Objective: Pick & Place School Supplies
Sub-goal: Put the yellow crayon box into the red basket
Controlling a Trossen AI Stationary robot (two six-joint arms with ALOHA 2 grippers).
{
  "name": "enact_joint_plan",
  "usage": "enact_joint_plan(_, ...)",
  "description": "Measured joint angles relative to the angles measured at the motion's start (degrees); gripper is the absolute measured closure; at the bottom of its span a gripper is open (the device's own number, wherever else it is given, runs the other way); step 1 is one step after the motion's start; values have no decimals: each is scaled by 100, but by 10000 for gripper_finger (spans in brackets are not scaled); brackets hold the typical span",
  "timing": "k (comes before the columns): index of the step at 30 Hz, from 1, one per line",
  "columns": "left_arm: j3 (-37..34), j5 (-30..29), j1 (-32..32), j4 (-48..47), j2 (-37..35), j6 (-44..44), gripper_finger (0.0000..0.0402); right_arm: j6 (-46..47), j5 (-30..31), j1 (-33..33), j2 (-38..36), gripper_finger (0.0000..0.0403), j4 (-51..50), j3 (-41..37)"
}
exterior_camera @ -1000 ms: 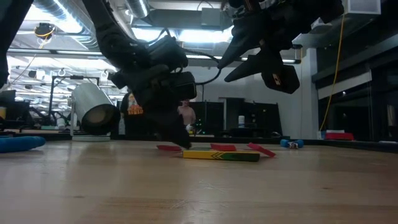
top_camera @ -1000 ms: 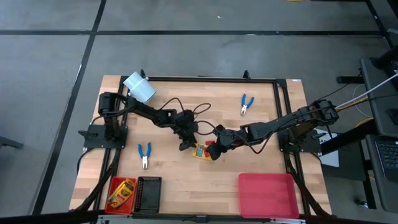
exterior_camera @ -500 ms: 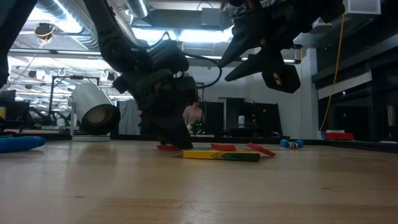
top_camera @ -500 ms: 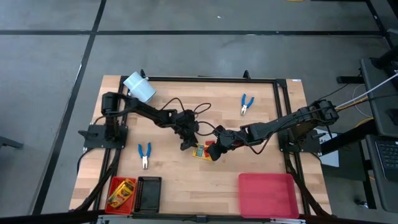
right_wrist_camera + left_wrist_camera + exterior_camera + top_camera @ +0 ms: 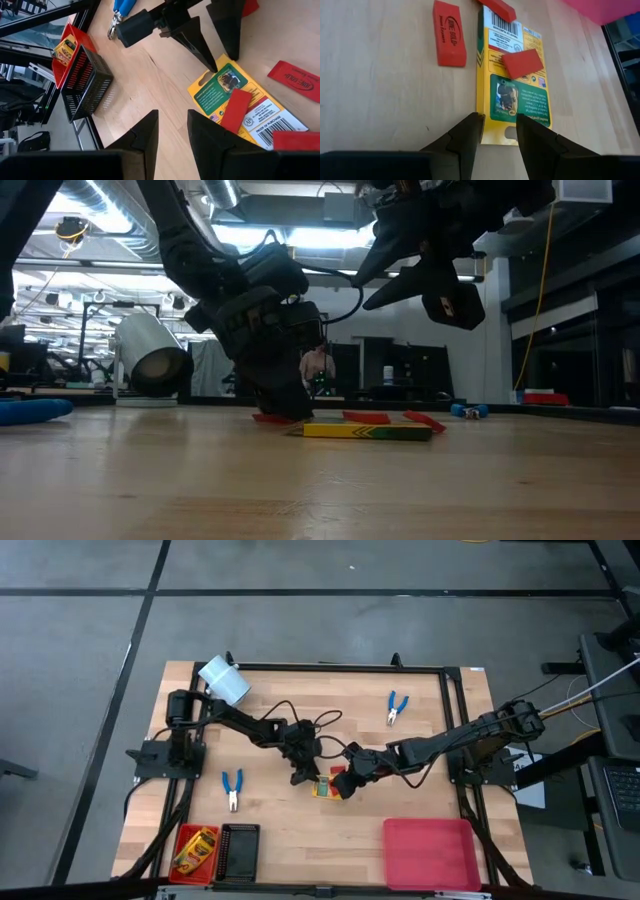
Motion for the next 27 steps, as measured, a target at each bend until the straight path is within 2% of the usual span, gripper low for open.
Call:
enact_joint_plan(8, -2, 124, -26, -350, 0, 49, 285, -1, 0, 0, 0, 296, -2, 0)
enact_joint_plan(22, -13, 63, -175, -355, 0, -42, 290, -2, 0, 0, 0, 296, -4, 0)
enact_joint_plan(27, -13, 27, -194, -362, 0, -82, 312, -22, 2, 0, 0, 296, -4, 1)
